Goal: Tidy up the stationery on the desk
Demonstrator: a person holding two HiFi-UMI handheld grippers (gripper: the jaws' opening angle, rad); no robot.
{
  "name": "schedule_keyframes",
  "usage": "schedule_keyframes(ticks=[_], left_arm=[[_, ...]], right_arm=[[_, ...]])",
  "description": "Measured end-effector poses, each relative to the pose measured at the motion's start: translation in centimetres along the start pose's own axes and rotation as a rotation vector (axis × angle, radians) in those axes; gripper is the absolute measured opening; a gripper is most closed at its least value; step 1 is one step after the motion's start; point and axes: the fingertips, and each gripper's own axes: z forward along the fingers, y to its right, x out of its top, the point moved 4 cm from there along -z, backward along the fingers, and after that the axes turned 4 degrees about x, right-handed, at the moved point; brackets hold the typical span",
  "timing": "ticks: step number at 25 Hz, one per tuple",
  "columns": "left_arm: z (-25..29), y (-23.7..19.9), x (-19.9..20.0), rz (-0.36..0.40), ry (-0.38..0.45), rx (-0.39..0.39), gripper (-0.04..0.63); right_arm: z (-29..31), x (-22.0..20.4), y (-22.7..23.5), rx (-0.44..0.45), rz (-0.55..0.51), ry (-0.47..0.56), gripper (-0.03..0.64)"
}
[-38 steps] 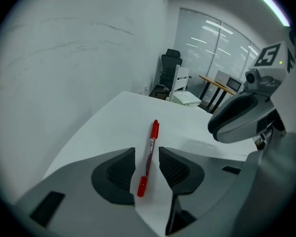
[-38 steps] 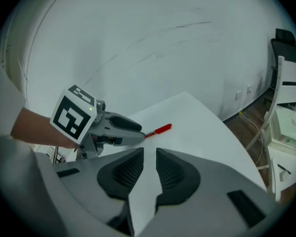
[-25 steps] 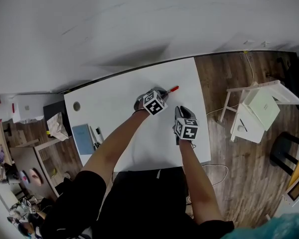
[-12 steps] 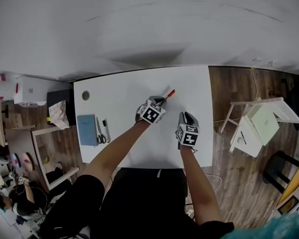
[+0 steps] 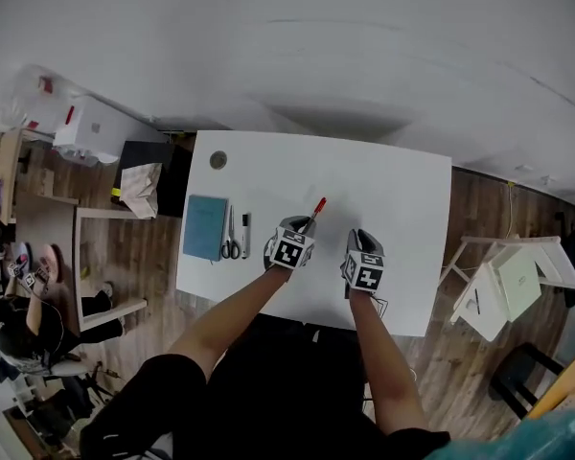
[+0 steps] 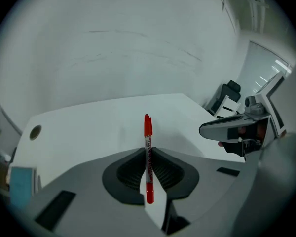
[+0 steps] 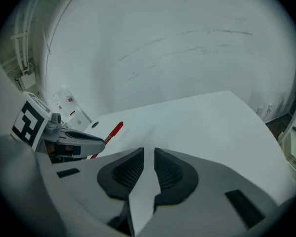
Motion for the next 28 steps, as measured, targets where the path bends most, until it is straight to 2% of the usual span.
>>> schedule_keyframes(ticks=[5, 8, 17, 24, 28], left_arm=[[-3.5, -4.3, -4.7, -0.088, -0.012, 0.095, 0.051], [-4.8, -6.2, -6.9, -0.137, -0.027, 0.124, 0.051], [-6.0, -11.4, -11.6, -0.402, -0.079, 0.172, 0.051], [-6.0, -12.1, -12.6, -0.389, -0.086, 0.207, 0.051], [-5.8, -12.4, -13.5, -0.44, -0.108, 0.234, 0.051]], right_arm=[[1.1, -2.5, -5.6, 0.052, -0.045, -0.058, 0.081], [1.9, -4.1, -7.9, 0.064, -0.074, -0.101, 0.081], [2.6, -5.0, -12.3, 0.092, -0.12, -0.152, 0.081], [3.2, -5.5, -14.2, 0.126, -0.135, -0.169, 0.081], [3.5, -5.5, -14.9, 0.146, -0.151, -0.173, 0.081]])
